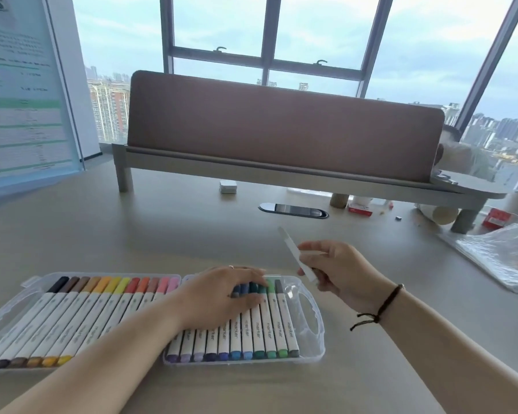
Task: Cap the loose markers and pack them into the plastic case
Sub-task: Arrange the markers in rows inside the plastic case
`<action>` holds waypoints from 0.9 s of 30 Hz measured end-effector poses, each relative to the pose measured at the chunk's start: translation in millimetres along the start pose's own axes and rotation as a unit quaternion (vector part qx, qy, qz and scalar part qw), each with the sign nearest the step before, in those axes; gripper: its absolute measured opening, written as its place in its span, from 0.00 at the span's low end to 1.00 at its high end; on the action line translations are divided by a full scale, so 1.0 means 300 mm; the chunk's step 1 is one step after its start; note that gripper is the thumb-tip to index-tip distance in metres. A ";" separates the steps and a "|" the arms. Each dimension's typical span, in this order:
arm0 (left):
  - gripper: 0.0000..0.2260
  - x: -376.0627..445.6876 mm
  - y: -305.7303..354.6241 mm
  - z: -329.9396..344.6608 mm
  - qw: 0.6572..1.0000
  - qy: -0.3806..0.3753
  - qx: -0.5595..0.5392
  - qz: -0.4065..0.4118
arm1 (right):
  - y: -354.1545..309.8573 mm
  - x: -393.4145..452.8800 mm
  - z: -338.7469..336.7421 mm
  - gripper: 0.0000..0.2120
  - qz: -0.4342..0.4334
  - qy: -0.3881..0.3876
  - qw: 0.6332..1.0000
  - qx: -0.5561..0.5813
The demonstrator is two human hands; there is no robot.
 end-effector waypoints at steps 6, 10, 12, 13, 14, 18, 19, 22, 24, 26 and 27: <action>0.17 0.005 -0.004 0.007 1.000 0.001 -0.006 -0.007 | 0.060 -0.205 0.025 0.12 0.012 -0.078 0.987 0.139; 0.17 0.006 0.002 0.011 1.000 -0.001 0.001 -0.012 | 0.072 -0.215 0.044 0.10 -0.012 -0.095 0.992 0.082; 0.17 0.005 0.004 0.012 1.000 -0.001 0.004 -0.013 | 0.077 -0.212 0.058 0.06 -0.023 -0.102 0.993 0.056; 0.17 0.005 0.005 0.013 1.000 -0.001 0.005 -0.014 | 0.082 -0.213 0.062 0.05 -0.025 -0.096 0.995 0.032; 0.17 0.004 0.006 0.013 1.000 -0.001 0.005 -0.014 | 0.088 -0.213 0.065 0.06 -0.025 -0.086 0.996 0.007; 0.17 0.006 -0.006 0.014 1.000 0.002 0.003 -0.012 | 0.097 -0.208 0.061 0.15 -0.008 -0.024 1.000 -0.018; 0.17 0.006 -0.010 0.014 1.000 0.004 0.002 -0.011 | 0.097 -0.206 0.059 0.15 -0.006 -0.011 1.000 -0.009; 0.17 0.008 -0.017 0.018 1.000 0.005 -0.001 -0.007 | 0.098 -0.204 0.052 0.16 -0.010 0.021 1.000 -0.006; 0.17 0.009 -0.016 0.018 1.000 0.005 -0.002 -0.007 | 0.097 -0.204 0.051 0.15 -0.016 0.034 0.998 -0.042; 0.18 0.010 -0.014 0.016 1.000 0.006 0.000 -0.007 | 0.098 -0.201 0.053 0.15 -0.027 0.052 0.989 -0.135; 0.18 0.010 -0.014 0.016 1.000 0.005 0.002 -0.008 | 0.098 -0.200 0.056 0.15 -0.034 0.060 0.980 -0.189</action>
Point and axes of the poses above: each hand's wrist, its own x-axis towards the middle knuckle, its own z-axis out of the palm, y = z × x, the point moved 4 cm from there along x, towards the middle knuckle, and after that the axes turned 11 degrees about -y, right-handed, at the moved point
